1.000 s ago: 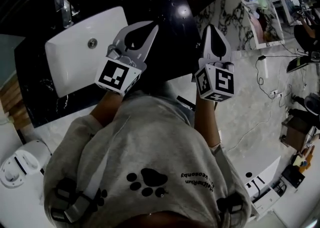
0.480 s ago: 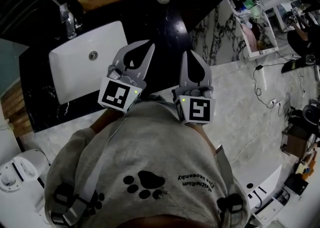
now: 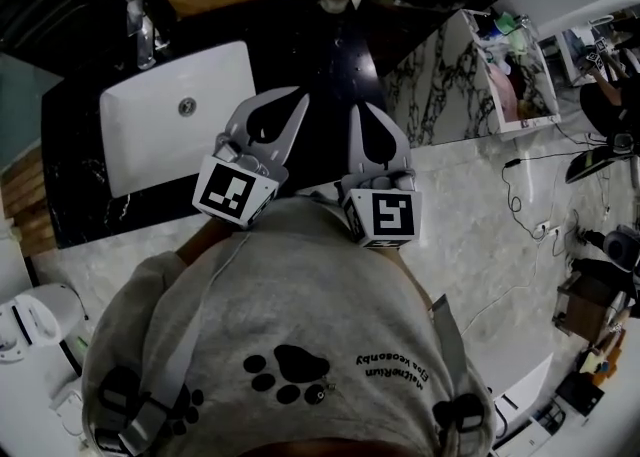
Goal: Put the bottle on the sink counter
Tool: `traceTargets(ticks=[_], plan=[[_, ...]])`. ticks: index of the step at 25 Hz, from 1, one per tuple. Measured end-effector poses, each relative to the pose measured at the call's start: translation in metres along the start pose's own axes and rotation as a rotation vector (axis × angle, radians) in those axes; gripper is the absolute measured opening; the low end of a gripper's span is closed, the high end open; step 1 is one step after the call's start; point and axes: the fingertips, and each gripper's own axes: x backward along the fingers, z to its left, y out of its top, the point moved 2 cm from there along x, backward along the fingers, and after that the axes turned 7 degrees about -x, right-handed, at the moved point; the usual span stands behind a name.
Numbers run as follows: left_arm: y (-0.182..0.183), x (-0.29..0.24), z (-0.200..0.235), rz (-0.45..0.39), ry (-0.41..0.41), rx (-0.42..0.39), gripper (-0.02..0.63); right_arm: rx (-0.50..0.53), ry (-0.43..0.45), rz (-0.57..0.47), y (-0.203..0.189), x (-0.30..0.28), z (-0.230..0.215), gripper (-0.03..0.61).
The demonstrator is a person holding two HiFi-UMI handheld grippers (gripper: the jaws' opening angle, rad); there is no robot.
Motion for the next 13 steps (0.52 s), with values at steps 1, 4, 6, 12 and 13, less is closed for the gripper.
traceTargets(ticks=[1,4,6,12,13], plan=[[0.002,0.000,0.001,-0.012,0.004,-0.004,0.003,0.001,0.006,0.000,-0.001,-0.001,0.000,0.000],[0.003,0.000,0.001,-0.024,0.011,-0.010,0.003,0.018,0.017,-0.003,-0.002,-0.004,-0.003,0.000],[0.003,0.000,0.001,-0.026,0.016,-0.012,0.003,0.035,0.025,-0.005,-0.001,-0.006,-0.005,0.000],[0.004,-0.003,0.000,-0.038,0.018,-0.018,0.003,0.015,0.037,-0.021,0.008,-0.012,0.000,0.000],[0.004,-0.004,0.000,-0.042,0.017,-0.019,0.003,0.011,0.039,-0.022,0.009,-0.013,0.000,0.000]])
